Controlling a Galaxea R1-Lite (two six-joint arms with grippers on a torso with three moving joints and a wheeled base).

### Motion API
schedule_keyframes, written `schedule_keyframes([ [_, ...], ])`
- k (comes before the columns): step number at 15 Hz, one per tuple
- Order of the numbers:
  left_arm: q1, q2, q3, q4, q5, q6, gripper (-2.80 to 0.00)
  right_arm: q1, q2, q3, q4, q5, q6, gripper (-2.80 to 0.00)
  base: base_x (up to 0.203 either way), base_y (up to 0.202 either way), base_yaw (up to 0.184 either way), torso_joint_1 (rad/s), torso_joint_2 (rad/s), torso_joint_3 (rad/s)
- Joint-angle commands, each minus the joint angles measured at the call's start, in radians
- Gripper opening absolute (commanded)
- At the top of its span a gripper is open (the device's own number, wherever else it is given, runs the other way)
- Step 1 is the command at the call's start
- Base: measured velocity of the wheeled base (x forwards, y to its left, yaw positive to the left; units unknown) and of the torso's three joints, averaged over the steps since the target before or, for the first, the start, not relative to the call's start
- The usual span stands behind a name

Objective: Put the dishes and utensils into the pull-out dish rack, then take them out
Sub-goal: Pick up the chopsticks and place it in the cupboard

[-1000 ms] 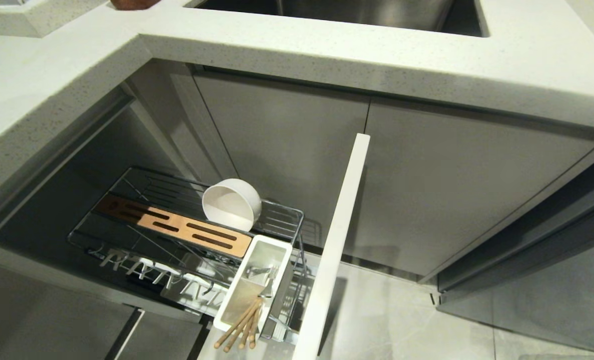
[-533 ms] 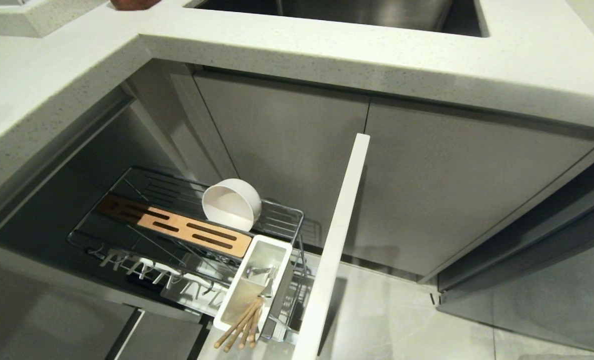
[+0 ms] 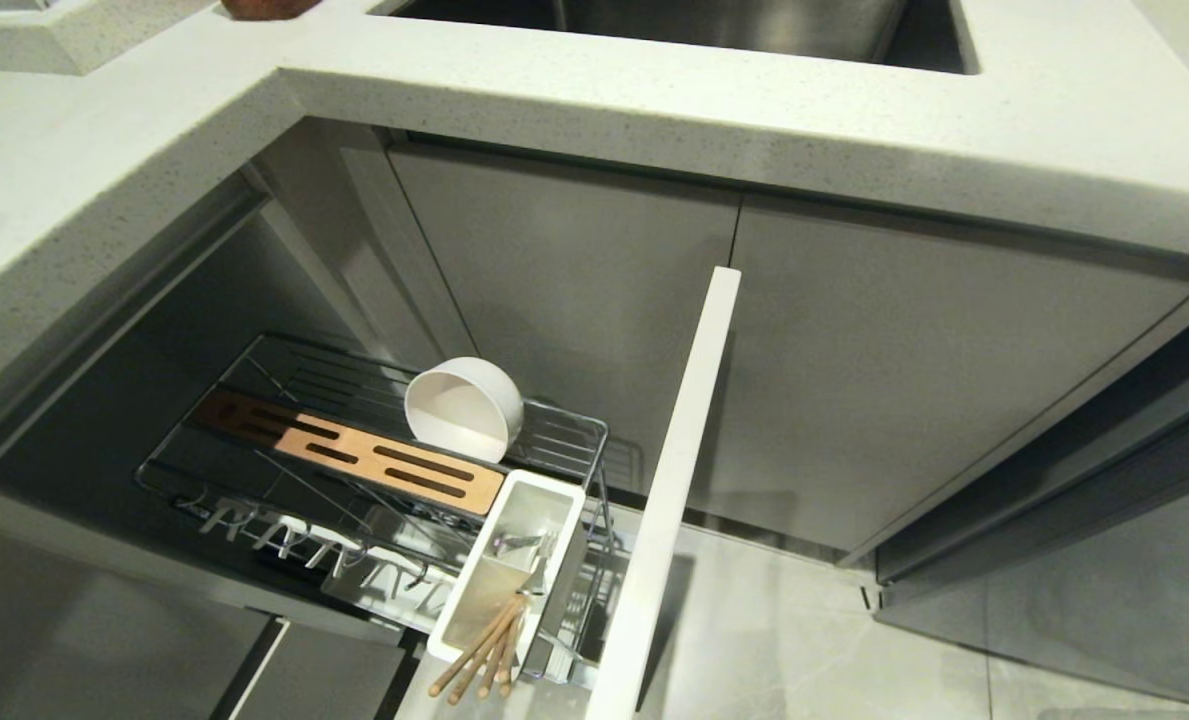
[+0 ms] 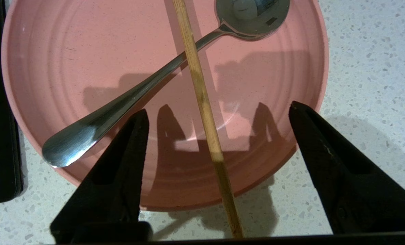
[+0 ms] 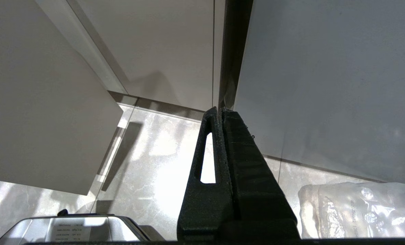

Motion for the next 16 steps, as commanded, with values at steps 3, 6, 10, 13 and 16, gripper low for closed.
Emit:
schedule_keyframes([
  [3,0.008,0.012,0.028,0.003,0.0,0.003,0.0,0.0,0.0,0.002,0.0,0.0,0.0,-2.8,0.0,0.0,0.0,0.0,0.0,0.0],
  [6,0.008,0.011,0.051,0.0,-0.007,0.003,0.0,0.001,0.0,0.002,0.0,0.0,0.0,-2.8,0.0,0.0,0.0,0.0,0.0,0.0],
  [10,0.008,0.008,0.061,-0.007,-0.007,0.003,0.0,0.001,0.0,0.003,0.0,0.0,0.0,-2.8,0.0,0.0,0.0,0.0,0.0,0.0],
  [13,0.008,0.005,0.074,-0.023,-0.007,0.001,0.0,0.0,0.0,0.002,0.0,0.0,0.0,-2.8,0.0,0.0,0.0,0.0,0.0,0.0],
  [16,0.008,0.004,0.094,-0.036,-0.007,0.0,-2.8,0.0,0.001,0.002,0.0,0.0,0.0,-2.8,0.0,0.0,0.0,0.0,0.0,0.0],
])
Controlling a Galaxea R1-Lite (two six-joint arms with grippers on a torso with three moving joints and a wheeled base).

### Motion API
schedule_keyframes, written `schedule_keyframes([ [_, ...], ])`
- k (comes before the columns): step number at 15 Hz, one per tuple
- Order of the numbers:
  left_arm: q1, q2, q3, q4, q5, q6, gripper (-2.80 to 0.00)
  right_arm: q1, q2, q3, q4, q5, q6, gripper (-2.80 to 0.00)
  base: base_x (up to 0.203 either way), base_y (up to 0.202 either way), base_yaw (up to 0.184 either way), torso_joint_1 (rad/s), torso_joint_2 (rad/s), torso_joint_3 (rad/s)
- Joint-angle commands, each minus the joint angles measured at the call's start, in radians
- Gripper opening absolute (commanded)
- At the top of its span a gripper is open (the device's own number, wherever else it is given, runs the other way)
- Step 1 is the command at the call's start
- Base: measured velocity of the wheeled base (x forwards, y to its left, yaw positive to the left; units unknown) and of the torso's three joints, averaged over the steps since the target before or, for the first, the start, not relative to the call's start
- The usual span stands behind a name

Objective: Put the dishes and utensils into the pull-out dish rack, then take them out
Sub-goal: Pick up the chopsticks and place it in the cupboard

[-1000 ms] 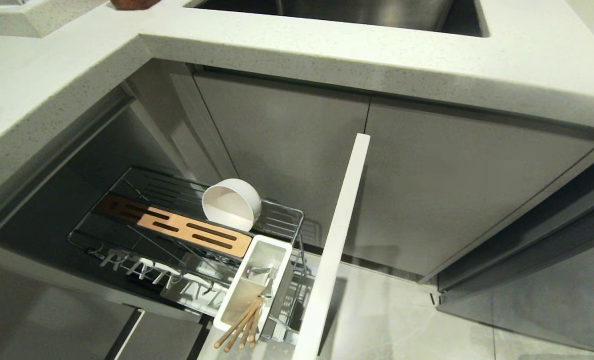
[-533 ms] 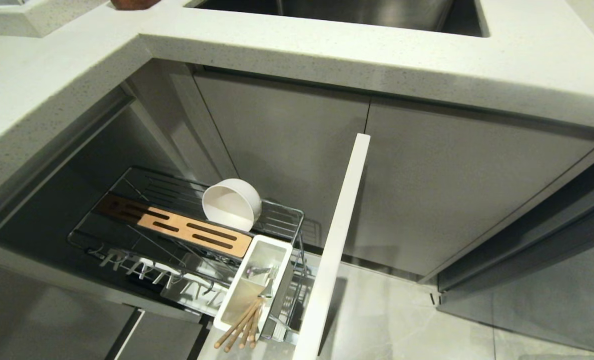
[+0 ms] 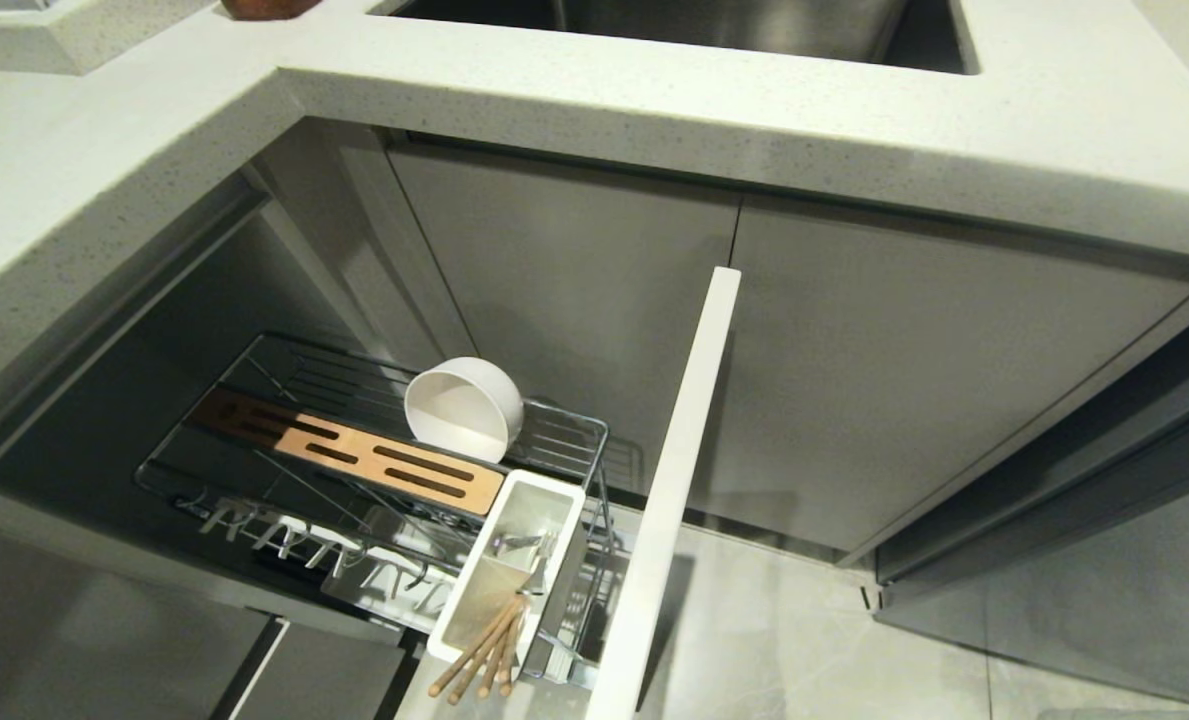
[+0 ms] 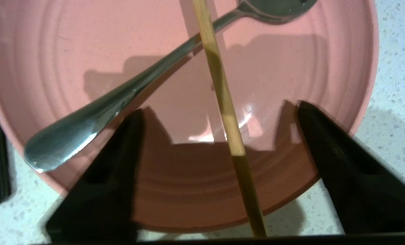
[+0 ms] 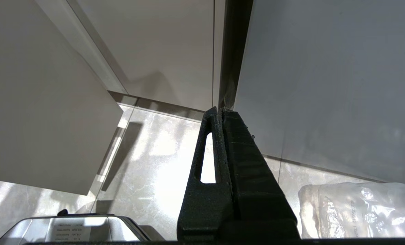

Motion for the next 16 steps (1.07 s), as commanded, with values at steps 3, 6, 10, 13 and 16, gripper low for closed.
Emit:
schedule_keyframes([
  [3,0.005,0.0,0.006,0.003,0.002,-0.005,-2.8,0.0,0.0,0.002,0.0,0.0,0.0,-2.8,0.0,0.0,0.0,0.0,0.0,0.0],
  [6,0.005,-0.003,0.007,-0.003,0.002,-0.004,-2.8,0.0,0.001,0.003,0.0,0.0,0.0,-2.8,0.0,0.0,0.0,0.0,0.0,0.0],
  [10,0.005,-0.034,0.003,-0.029,0.002,-0.004,-2.8,0.0,0.0,0.002,0.0,0.0,0.0,-2.8,0.0,0.0,0.0,0.0,0.0,0.0],
  [13,-0.017,-0.08,-0.019,-0.046,-0.015,-0.006,-2.8,0.0,0.0,0.002,0.0,0.0,0.0,-2.8,0.0,0.0,0.0,0.0,0.0,0.0],
  [16,-0.177,-0.139,-0.062,-0.064,-0.097,-0.023,-2.8,0.0,0.0,0.002,0.0,0.0,0.0,-2.8,0.0,0.0,0.0,0.0,0.0,0.0],
])
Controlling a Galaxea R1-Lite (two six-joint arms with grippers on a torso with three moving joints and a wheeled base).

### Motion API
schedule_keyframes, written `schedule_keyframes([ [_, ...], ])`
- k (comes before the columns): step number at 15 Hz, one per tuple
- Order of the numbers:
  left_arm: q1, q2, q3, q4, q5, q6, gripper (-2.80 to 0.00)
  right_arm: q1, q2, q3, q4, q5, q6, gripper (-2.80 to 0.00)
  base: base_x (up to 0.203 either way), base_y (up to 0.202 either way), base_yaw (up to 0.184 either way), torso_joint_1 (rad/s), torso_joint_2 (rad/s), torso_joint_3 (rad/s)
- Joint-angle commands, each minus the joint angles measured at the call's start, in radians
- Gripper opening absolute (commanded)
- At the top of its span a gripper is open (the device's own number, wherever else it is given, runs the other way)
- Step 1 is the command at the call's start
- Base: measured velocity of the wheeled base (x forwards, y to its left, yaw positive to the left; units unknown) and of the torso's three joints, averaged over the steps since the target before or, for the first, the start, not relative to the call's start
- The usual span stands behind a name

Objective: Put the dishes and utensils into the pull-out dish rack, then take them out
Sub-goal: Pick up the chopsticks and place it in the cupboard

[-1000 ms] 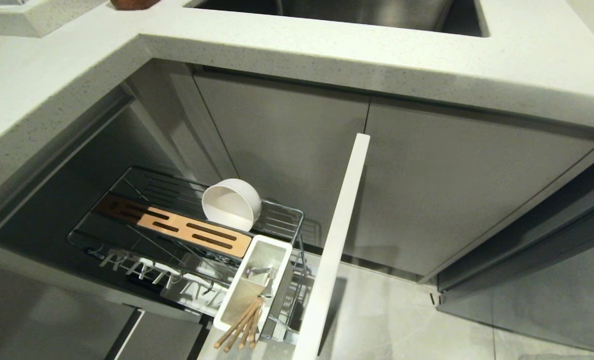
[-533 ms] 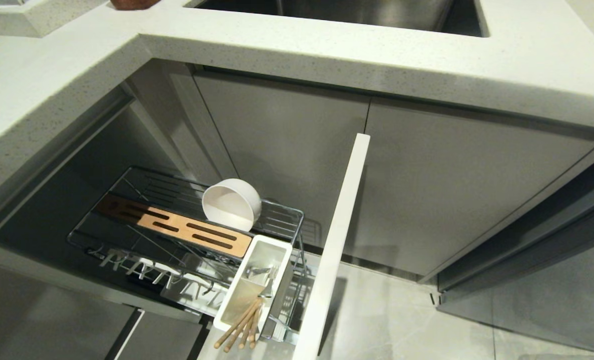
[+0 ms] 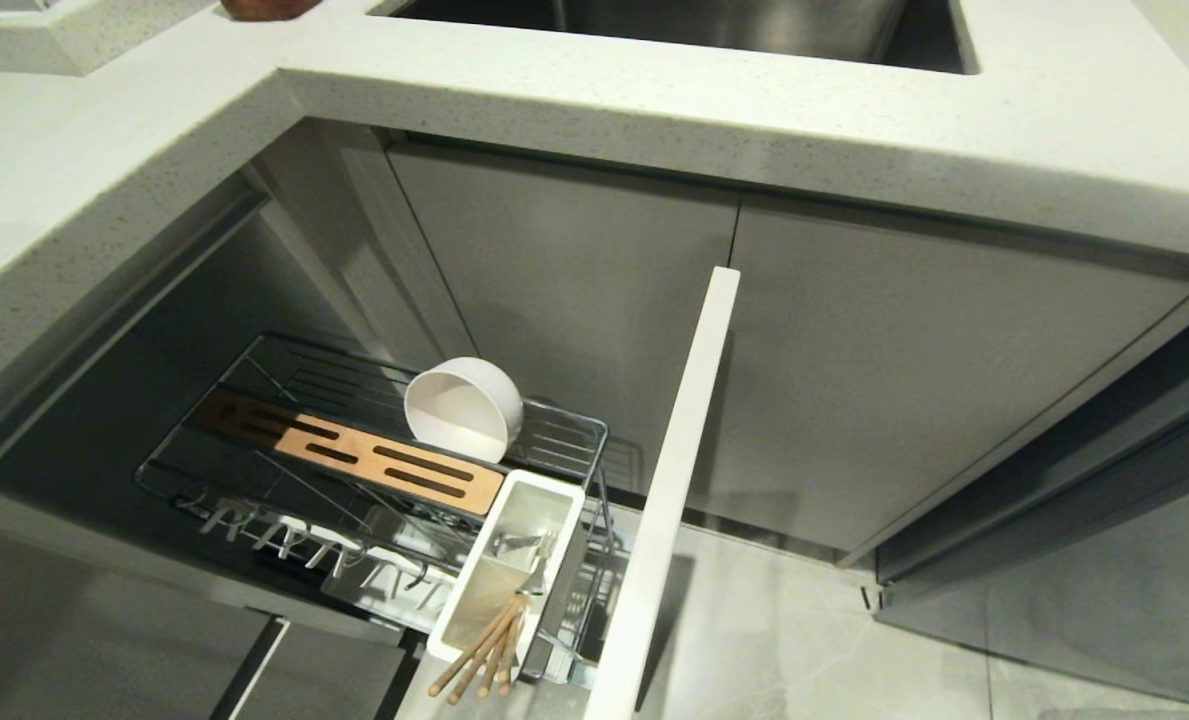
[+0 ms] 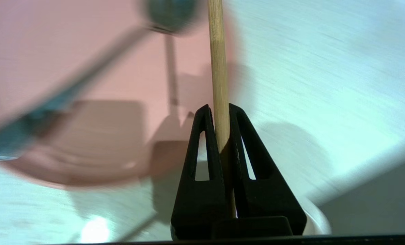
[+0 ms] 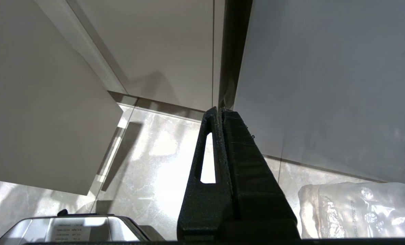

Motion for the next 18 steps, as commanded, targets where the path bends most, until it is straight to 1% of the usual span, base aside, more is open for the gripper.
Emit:
schedule_keyframes([
  [1,-0.107,-0.041,-0.025,0.003,-0.021,-0.019,-2.8,0.001,0.001,0.002,0.0,0.0,0.0,-2.8,0.0,0.0,0.0,0.0,0.0,0.0],
  [3,-0.321,-0.071,-0.044,0.003,-0.053,-0.041,-2.8,0.0,0.0,0.002,0.0,0.0,0.0,-2.8,0.0,0.0,0.0,0.0,0.0,0.0],
  [5,-0.541,-0.107,-0.051,0.003,-0.088,-0.05,-2.8,0.001,0.001,0.003,0.0,0.0,0.0,-2.8,0.0,0.0,0.0,0.0,0.0,0.0],
  [7,-0.776,-0.153,-0.04,0.012,-0.121,-0.055,-2.8,0.001,0.0,0.002,0.0,0.0,0.0,-2.8,0.0,0.0,0.0,0.0,0.0,0.0],
  [9,-0.979,-0.2,0.012,0.024,-0.135,-0.057,-2.8,0.001,0.0,0.002,0.0,0.0,0.0,-2.8,0.0,0.0,0.0,0.0,0.0,0.0],
  [10,-1.072,-0.22,0.067,0.037,-0.141,-0.057,-2.8,0.001,0.0,0.002,0.0,0.0,0.0,-2.8,0.0,0.0,0.0,0.0,0.0,0.0],
  [11,-1.148,-0.232,0.14,0.06,-0.145,-0.059,-2.8,0.001,0.0,0.002,0.0,0.0,0.0,-2.8,0.0,0.0,0.0,0.0,0.0,0.0],
  [12,-1.201,-0.237,0.207,0.105,-0.148,-0.062,-2.8,0.001,0.0,0.003,0.0,0.0,0.0,-2.8,0.0,0.0,0.0,0.0,0.0,0.0],
  [13,-1.246,-0.225,0.25,0.176,-0.15,-0.064,-2.8,0.0,0.0,0.002,0.0,0.0,0.0,-2.8,0.0,0.0,0.0,0.0,0.0,0.0],
  [14,-1.272,-0.204,0.257,0.24,-0.148,-0.065,-2.8,0.001,0.0,0.003,0.0,0.0,0.0,-2.8,0.0,0.0,0.0,0.0,0.0,0.0],
  [16,-1.3,-0.143,0.239,0.358,-0.146,-0.068,-2.8,0.0,0.0,0.002,0.0,0.0,0.0,-2.8,0.0,0.0,0.0,0.0,0.0,0.0],
  [17,-1.308,-0.12,0.229,0.394,-0.144,-0.08,-2.8,0.001,0.0,0.003,0.0,0.0,0.0,-2.8,0.0,0.0,0.0,0.0,0.0,0.0],
  [18,-1.31,-0.098,0.222,0.406,-0.138,-0.089,-2.8,0.001,0.0,0.002,0.0,0.0,0.0,-2.8,0.0,0.0,0.0,0.0,0.0,0.0],
])
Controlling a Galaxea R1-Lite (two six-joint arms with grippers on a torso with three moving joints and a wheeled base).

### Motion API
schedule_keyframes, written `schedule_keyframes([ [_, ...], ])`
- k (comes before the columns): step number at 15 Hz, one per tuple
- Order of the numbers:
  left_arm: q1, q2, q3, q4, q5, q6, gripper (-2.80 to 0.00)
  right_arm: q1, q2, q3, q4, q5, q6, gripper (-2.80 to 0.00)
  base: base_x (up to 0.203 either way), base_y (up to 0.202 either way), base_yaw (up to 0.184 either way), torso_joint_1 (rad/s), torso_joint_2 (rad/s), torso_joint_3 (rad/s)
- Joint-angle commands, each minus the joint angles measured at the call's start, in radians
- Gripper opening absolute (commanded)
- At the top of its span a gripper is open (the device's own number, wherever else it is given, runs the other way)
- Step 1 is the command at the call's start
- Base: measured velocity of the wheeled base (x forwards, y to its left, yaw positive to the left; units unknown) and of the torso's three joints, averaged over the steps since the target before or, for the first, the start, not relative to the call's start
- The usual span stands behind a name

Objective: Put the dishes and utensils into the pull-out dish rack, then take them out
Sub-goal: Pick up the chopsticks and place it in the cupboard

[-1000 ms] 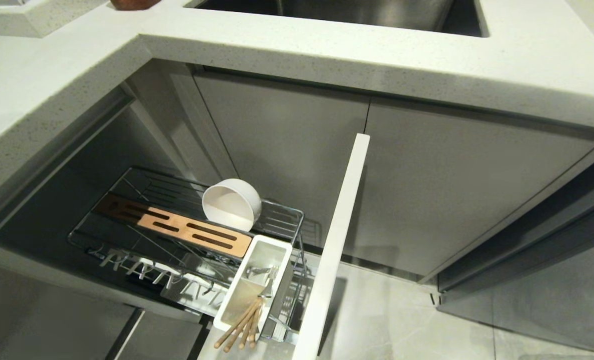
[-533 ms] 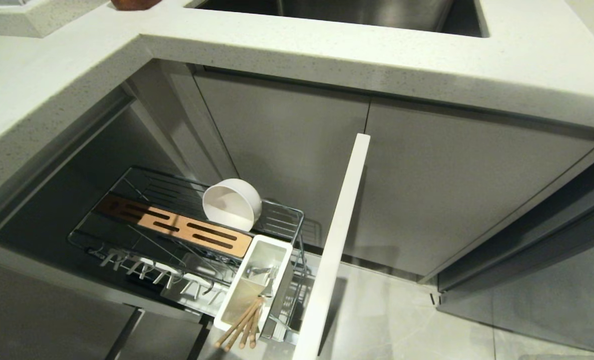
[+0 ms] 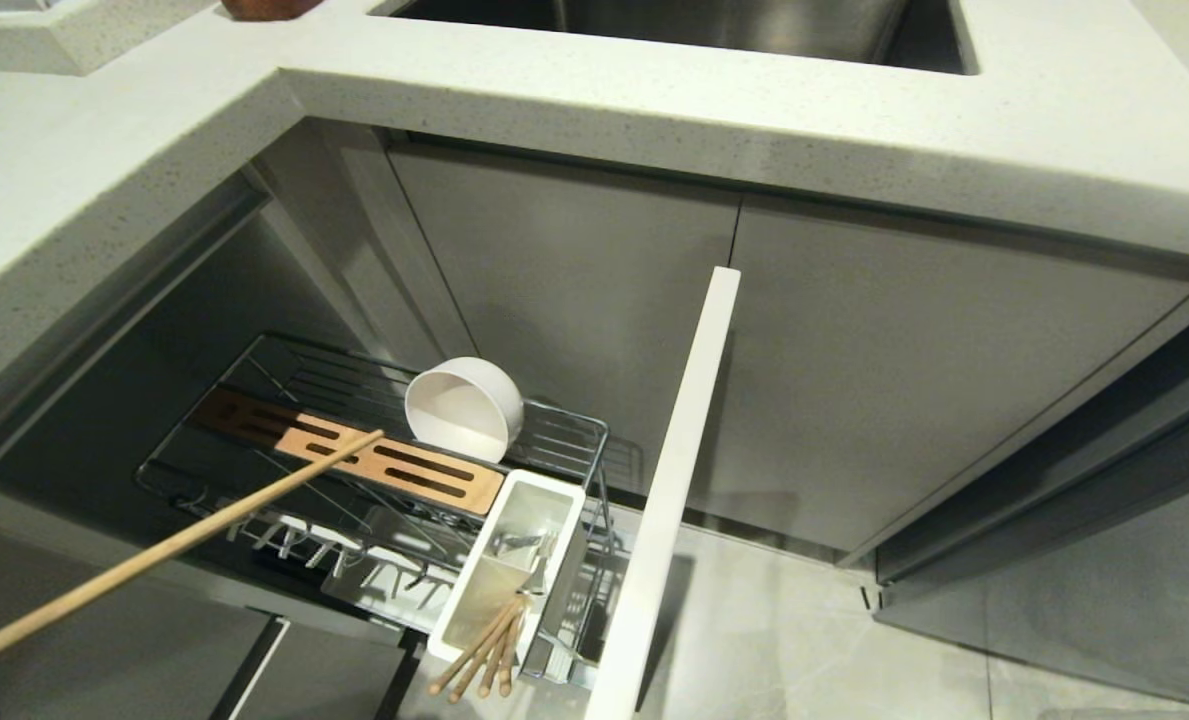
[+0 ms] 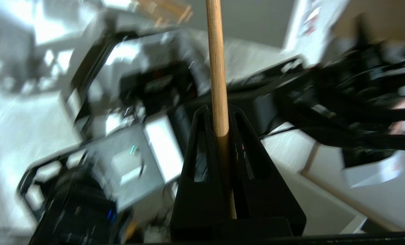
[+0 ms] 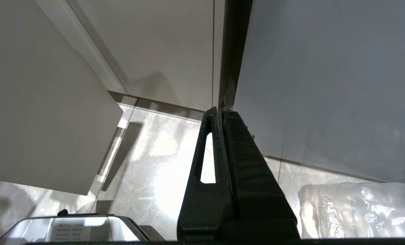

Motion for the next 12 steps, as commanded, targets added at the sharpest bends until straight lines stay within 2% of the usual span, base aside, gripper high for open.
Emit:
schedule_keyframes([
  [1,-0.007,0.062,-0.014,0.017,0.008,-0.011,-2.8,0.0,0.0,0.002,0.0,0.0,0.0,-2.8,0.0,0.0,0.0,0.0,0.0,0.0],
  [7,0.018,0.26,-0.098,0.198,0.02,-0.059,-2.8,0.0,0.001,0.003,0.0,0.0,0.0,-2.8,0.0,0.0,0.0,0.0,0.0,0.0],
  [9,0.07,0.348,-0.125,0.214,0.019,-0.065,-2.8,0.0,0.0,0.003,0.0,0.0,0.0,-2.8,0.0,0.0,0.0,0.0,0.0,0.0],
  [12,0.094,0.453,-0.135,0.211,0.016,-0.064,-2.8,0.001,0.002,0.003,0.0,0.0,0.0,-2.8,0.0,0.0,0.0,0.0,0.0,0.0],
])
